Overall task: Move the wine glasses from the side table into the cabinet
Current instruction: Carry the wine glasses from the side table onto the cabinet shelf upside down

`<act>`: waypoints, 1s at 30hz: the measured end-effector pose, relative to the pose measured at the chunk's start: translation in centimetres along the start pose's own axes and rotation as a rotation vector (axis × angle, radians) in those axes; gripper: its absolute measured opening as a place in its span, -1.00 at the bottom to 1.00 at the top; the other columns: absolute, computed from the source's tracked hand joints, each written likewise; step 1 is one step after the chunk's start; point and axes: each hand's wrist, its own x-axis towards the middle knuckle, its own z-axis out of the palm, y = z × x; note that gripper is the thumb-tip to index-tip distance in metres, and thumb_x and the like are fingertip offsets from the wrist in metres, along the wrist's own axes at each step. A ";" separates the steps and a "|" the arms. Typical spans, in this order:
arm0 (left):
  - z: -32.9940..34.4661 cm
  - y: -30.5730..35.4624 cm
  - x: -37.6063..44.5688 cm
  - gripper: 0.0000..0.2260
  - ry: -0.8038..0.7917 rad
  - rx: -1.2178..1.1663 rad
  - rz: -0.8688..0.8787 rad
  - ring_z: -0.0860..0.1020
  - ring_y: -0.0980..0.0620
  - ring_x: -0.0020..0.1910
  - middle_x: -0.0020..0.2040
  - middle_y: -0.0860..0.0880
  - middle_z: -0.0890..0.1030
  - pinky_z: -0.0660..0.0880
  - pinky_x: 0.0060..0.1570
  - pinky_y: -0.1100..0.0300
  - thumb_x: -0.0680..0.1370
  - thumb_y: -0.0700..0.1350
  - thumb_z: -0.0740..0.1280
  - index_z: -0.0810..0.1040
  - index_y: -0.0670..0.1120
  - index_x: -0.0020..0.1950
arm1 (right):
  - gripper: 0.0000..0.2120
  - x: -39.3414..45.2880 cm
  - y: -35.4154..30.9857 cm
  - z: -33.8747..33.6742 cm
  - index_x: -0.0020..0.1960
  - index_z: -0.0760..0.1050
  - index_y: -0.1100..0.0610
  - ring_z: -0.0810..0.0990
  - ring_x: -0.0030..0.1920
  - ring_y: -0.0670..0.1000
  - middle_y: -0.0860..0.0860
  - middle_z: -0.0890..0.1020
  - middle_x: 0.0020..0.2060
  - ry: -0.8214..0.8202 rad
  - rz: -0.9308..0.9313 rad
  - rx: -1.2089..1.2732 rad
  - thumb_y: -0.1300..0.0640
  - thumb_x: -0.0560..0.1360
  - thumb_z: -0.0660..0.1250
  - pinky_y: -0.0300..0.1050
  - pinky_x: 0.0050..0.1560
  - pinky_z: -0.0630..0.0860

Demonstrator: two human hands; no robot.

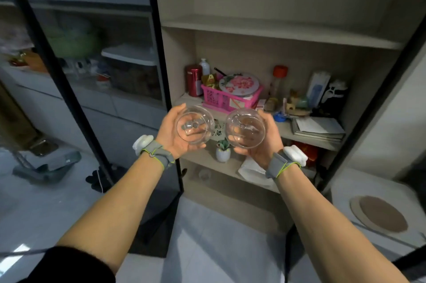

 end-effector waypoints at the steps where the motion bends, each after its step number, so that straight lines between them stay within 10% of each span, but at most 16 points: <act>1: 0.0 0.4 0.1 -0.57 -0.010 -0.004 0.002 0.62 -0.16 -0.15 -0.01 -0.17 0.62 0.57 -0.25 0.01 0.49 0.24 0.23 0.61 -0.09 0.03 | -0.47 -0.1 -0.4 0.2 0.15 0.55 0.11 0.59 -0.03 0.19 0.16 0.61 0.03 -0.008 -0.013 0.004 -0.26 0.42 0.20 -0.06 -0.24 0.53; 17: 0.7 12.3 3.5 -0.58 -0.176 0.122 0.212 0.60 -0.24 -0.01 0.09 -0.20 0.58 0.55 -0.17 -0.09 0.44 0.22 0.29 0.59 -0.11 0.03 | -0.64 2.2 -9.3 6.6 0.13 0.53 0.13 0.61 -0.19 0.09 0.07 0.63 -0.10 -0.141 -0.334 0.056 -0.09 0.54 0.15 -0.10 -0.38 0.58; 25: 0.9 18.4 5.4 -0.42 -0.252 0.188 0.345 0.55 -0.25 0.08 0.15 -0.23 0.56 0.54 0.02 -0.15 0.43 0.19 0.31 0.49 -0.19 0.29 | -0.70 4.4 -13.9 10.3 -0.13 0.71 0.02 0.61 0.00 0.07 -0.02 0.71 -0.08 -0.151 -0.559 -0.109 -0.09 0.43 0.25 0.11 0.16 0.47; 30: 1.4 21.9 7.6 -0.60 -0.280 0.250 0.408 0.58 -0.19 0.02 0.03 -0.18 0.64 0.37 0.24 -0.24 0.44 0.13 0.31 0.62 -0.15 0.07 | -0.57 7.3 -16.7 11.2 0.02 0.61 0.13 0.61 -0.05 0.13 0.13 0.64 0.04 -0.091 -0.517 -0.059 -0.11 0.26 0.38 0.09 0.06 0.51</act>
